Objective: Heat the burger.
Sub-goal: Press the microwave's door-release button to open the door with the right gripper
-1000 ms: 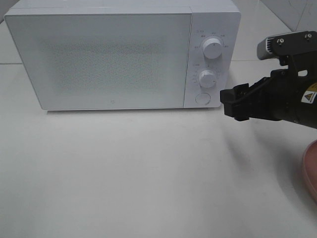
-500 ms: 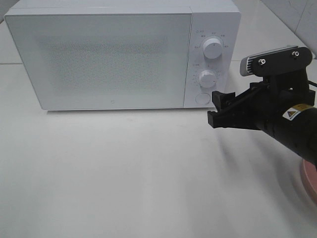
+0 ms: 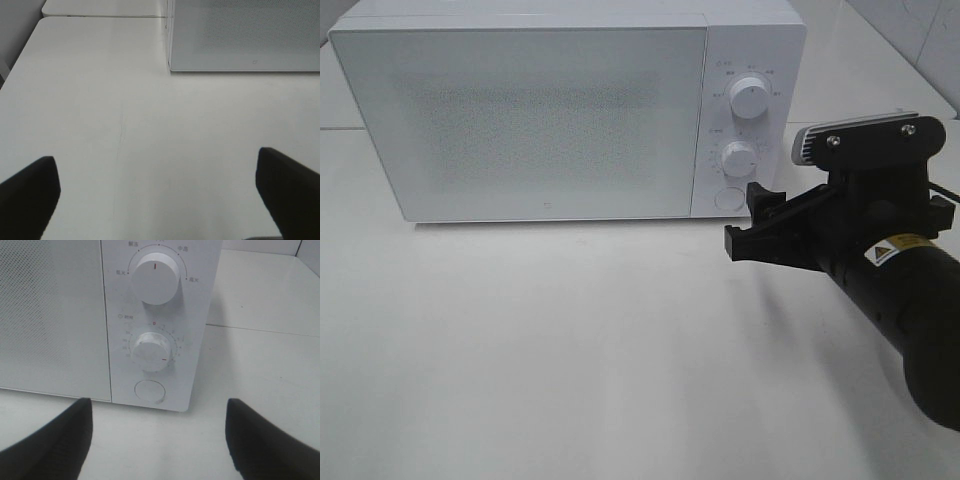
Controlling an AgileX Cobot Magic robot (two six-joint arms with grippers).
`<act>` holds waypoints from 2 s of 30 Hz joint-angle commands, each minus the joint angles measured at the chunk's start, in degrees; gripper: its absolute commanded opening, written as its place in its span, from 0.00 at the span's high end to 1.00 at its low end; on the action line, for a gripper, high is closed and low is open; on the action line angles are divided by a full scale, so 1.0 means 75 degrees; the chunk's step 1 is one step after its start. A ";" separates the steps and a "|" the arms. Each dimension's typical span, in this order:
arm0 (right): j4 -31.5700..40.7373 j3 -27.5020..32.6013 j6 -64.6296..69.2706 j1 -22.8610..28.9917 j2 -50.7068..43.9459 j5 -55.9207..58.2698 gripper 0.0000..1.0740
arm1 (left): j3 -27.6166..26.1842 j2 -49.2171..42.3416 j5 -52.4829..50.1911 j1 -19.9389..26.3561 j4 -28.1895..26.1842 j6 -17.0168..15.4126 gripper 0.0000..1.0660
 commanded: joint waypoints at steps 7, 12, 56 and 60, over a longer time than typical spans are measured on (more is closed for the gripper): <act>0.0848 0.0015 0.0260 0.0558 0.0787 -0.1070 0.32 | 0.0008 -0.0168 -0.0107 -0.0015 -0.0008 -0.0038 0.06; 0.0848 0.0015 0.1031 0.0558 0.0909 -0.1092 0.32 | 0.0008 -0.0168 -0.0107 -0.0015 -0.0008 -0.0038 0.06; 0.0367 -0.0031 1.2269 0.0244 0.1161 0.0153 1.00 | 0.0008 -0.0168 -0.0107 -0.0015 -0.0008 -0.0038 0.06; 0.0069 -0.0199 1.2414 0.0015 0.1291 0.0275 1.00 | 0.0008 -0.0168 -0.0107 -0.0015 -0.0008 -0.0038 0.06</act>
